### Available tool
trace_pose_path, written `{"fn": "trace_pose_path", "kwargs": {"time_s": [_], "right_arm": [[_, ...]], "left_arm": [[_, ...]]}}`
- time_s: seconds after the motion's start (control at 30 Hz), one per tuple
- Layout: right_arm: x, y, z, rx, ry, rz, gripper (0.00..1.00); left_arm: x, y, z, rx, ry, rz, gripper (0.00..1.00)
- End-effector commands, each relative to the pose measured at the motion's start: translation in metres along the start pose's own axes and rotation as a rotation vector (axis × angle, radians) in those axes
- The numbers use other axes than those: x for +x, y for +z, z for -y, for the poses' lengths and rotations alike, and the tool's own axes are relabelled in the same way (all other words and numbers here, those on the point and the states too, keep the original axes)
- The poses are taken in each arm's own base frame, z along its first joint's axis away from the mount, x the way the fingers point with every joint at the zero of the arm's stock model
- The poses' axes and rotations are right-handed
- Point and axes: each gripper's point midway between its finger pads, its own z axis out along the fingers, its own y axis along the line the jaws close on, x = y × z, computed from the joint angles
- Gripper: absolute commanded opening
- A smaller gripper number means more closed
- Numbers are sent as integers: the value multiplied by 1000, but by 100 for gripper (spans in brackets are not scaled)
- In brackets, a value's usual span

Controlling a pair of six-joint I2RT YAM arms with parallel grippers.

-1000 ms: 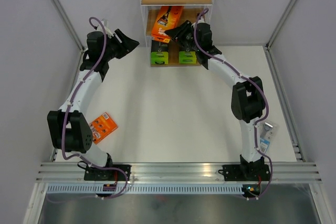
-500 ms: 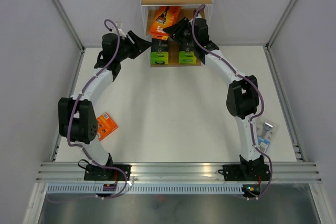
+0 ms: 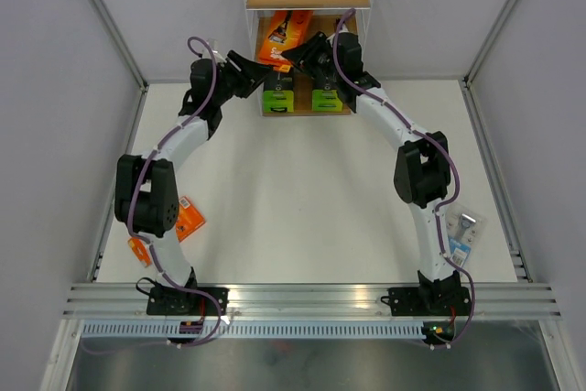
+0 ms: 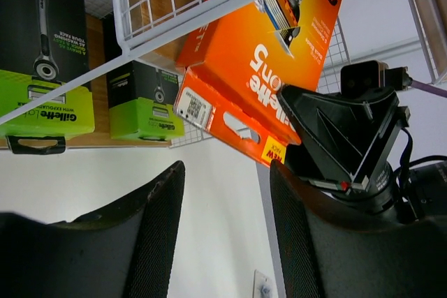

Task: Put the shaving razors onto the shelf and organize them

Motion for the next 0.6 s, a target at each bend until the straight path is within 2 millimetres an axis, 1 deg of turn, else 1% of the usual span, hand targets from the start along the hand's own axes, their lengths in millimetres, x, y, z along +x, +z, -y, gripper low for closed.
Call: {"fn": "trace_pose_path", "kwargs": {"time_s": [0.0, 0.07, 0.1, 0.13, 0.23, 0.33, 0.37, 0.43, 0.5, 0.53, 0.57], "right_arm": [[2, 2, -18, -58, -13, -15, 13], [2, 1, -19, -64, -4, -23, 13], [4, 1, -20, -65, 10, -29, 13], [5, 0, -22, -70, 10, -29, 13], [5, 0, -24, -72, 5, -30, 13], [6, 0, -24, -76, 7, -31, 14], [8, 2, -20, -74, 11, -36, 14], [10, 4, -21, -84, 14, -48, 14], [12, 6, -19, -81, 17, -57, 14], [11, 7, -19, -82, 17, -55, 14], [11, 6, -19, -83, 15, -54, 15]], "left_arm": [[-17, 14, 27, 72, -34, 65, 57], [-16, 20, 22, 67, -54, 68, 56], [-19, 21, 25, 82, -58, 82, 56], [-19, 23, 22, 79, -66, 90, 55], [-24, 28, 24, 95, -76, 103, 54], [-24, 34, 25, 103, -88, 95, 49], [-24, 36, 26, 107, -96, 96, 45], [-25, 38, 28, 122, -100, 100, 39], [-22, 40, 29, 132, -113, 99, 31], [-23, 41, 31, 144, -115, 103, 24], [-21, 42, 32, 150, -121, 100, 22]]}}
